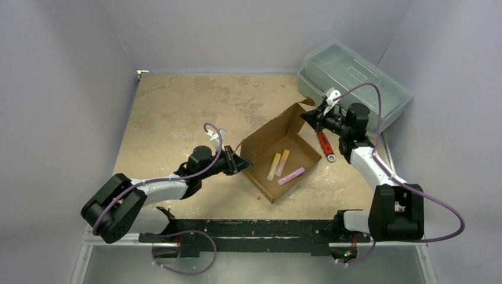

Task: Fold the paper box
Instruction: Close the paper box at the center of the board.

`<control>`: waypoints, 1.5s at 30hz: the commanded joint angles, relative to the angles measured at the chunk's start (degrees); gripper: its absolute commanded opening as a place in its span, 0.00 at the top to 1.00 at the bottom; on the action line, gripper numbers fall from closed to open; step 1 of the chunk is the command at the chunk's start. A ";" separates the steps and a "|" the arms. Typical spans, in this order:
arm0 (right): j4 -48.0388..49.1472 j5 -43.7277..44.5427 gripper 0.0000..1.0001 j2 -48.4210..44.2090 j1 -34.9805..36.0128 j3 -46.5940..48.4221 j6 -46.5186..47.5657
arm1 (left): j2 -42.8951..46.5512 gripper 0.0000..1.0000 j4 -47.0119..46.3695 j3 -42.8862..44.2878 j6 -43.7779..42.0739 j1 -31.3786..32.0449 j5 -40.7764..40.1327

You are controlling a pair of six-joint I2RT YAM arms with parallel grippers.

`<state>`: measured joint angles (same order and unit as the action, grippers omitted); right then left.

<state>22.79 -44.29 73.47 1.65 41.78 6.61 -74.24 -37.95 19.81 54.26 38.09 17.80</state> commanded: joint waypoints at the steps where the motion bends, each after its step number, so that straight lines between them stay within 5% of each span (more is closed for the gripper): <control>1: -1.08 -3.68 1.00 -0.45 0.20 1.90 1.30 | -0.41 0.95 -9.30 1.05 3.48 0.29 -0.79; 11: -3.27 -3.42 1.00 -1.19 0.11 2.51 3.62 | 1.18 0.95 -5.85 -1.98 2.11 0.24 -1.64; 25: -6.29 -3.89 1.00 -1.38 0.02 2.69 8.42 | 25.17 0.80 19.28 -5.51 -2.43 0.23 -6.03; 31: -7.40 -4.75 1.00 -1.74 -0.11 2.72 9.82 | 31.84 0.70 29.01 3.20 -9.96 0.15 -5.92; 36: -7.32 -5.18 1.00 -1.58 -0.16 2.78 9.28 | 34.00 0.47 36.51 15.33 -19.93 0.20 -7.42; 45: -7.19 -5.43 1.00 -1.75 -0.16 2.87 9.08 | 23.91 0.35 44.68 35.61 -35.79 0.19 -3.23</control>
<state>17.12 -47.81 73.01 1.48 43.05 14.63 -46.52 0.67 48.84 27.66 38.09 12.16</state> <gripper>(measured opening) 0.008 0.641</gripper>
